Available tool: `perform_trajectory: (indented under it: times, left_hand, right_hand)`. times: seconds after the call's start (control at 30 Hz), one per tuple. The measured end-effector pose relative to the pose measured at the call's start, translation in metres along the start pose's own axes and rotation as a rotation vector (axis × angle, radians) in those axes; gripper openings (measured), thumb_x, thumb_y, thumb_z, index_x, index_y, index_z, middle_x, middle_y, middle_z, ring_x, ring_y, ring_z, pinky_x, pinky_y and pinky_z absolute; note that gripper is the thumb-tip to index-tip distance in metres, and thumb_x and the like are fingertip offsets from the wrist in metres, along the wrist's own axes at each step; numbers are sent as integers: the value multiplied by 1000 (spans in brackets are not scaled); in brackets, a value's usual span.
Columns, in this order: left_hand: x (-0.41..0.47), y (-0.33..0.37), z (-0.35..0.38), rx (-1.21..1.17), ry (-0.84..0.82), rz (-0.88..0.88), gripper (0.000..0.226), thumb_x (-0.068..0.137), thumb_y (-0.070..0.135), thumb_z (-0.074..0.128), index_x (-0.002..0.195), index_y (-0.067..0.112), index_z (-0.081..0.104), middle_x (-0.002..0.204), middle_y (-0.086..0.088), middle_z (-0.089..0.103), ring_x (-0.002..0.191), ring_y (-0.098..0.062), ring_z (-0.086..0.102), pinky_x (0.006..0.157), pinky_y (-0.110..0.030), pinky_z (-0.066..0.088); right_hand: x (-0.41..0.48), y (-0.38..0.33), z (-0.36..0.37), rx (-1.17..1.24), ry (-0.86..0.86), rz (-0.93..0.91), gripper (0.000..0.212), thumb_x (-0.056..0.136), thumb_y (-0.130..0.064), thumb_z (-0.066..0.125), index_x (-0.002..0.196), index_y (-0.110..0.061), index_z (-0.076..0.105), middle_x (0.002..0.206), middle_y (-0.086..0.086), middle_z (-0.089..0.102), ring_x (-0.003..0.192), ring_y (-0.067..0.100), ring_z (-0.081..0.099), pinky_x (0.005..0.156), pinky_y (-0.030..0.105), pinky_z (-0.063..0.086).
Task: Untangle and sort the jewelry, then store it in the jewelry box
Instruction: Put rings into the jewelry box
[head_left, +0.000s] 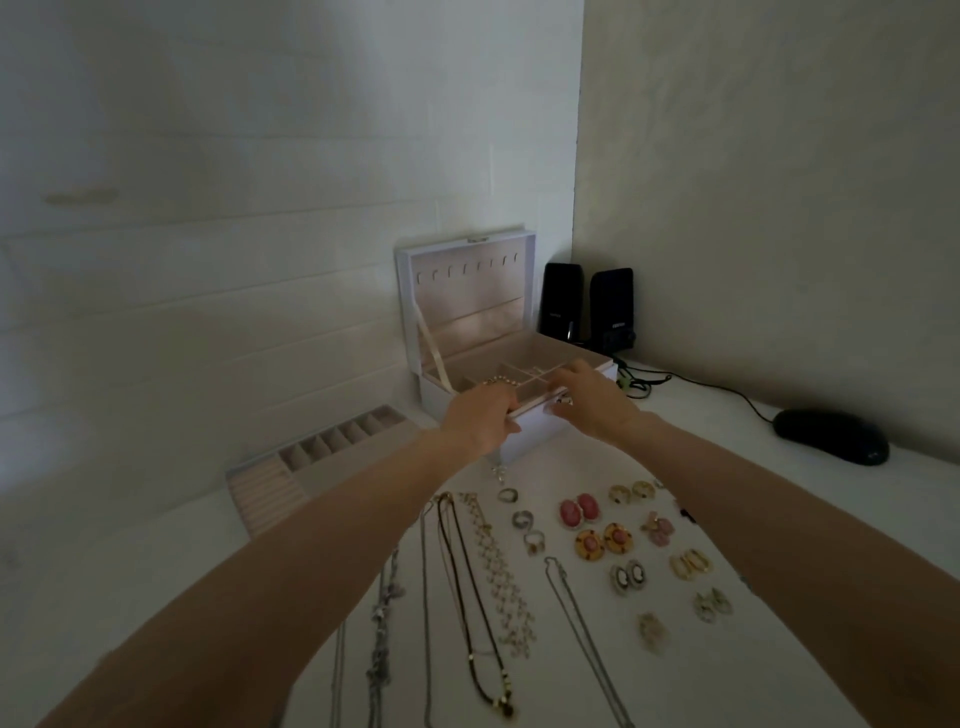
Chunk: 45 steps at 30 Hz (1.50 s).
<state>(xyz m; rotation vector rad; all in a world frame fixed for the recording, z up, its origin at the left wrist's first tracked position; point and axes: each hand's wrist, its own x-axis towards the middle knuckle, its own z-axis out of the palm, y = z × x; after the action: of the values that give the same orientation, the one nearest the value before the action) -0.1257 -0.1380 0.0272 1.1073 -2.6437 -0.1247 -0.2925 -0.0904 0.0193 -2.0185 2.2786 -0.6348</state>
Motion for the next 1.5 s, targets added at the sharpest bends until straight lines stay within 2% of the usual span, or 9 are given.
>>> perform_trajectory:
  times: [0.13,0.23,0.57,0.73,0.93,1.07,1.23,1.3,1.5]
  left_hand:
    - [-4,0,1,-52,20,34,17,92,8,57,108,2,59,103,-10,63,92,-17,58,64,-14,27]
    - [-5,0,3,-87,30,38,16,92,6,56,107,2,59,98,-10,61,82,-11,51,64,-12,26]
    - [-2,-5,3,-46,45,66,15,91,9,58,104,1,60,102,-12,64,95,-22,58,69,-21,32]
    - [-4,-11,1,-30,15,94,14,91,11,58,102,1,58,97,-13,64,90,-25,59,69,-25,37]
    - [-12,-15,-4,-67,3,133,13,91,7,58,102,0,56,90,-10,57,80,-17,50,70,-23,34]
    - [-19,-23,-6,-113,8,192,5,90,5,59,89,4,55,78,-3,50,72,-15,47,66,-24,32]
    - [-19,-31,-4,-180,62,198,1,87,-4,59,86,-4,58,73,-6,50,70,-15,46,65,-28,36]
    - [-18,-34,-3,-206,69,184,2,85,-8,58,86,-6,59,73,-8,51,70,-16,48,71,-32,43]
    - [-17,-34,-3,-193,28,142,14,87,-6,55,80,6,53,74,-7,50,71,-16,48,67,-23,36]
  right_hand:
    - [2,-2,2,-21,16,8,37,88,-22,65,120,-5,56,124,16,46,104,33,55,87,37,43]
    - [2,-2,2,-30,31,1,35,88,-22,65,117,-5,57,122,16,47,102,34,56,86,37,43]
    - [1,1,4,-44,71,-57,30,87,-22,66,110,-4,59,114,16,50,96,34,56,81,36,44]
    - [1,-1,6,-81,104,-64,25,89,-21,64,108,-6,59,110,15,49,94,32,56,77,36,42]
    - [-5,-5,3,-70,99,-78,30,86,-28,67,107,-8,60,108,12,49,93,29,54,74,30,37]
    - [-12,-8,3,-77,113,-87,30,85,-33,67,104,-10,61,106,11,50,92,28,55,74,30,38]
    - [-26,-13,0,-83,144,-70,33,86,-37,66,105,-10,62,105,11,50,91,29,55,72,30,39]
    - [-29,-14,-1,-60,150,-45,31,87,-36,65,105,-10,62,106,12,50,93,29,55,74,30,39]
    - [-33,-15,-1,47,116,-13,26,87,-24,67,107,-8,63,103,11,45,99,33,54,85,34,43]
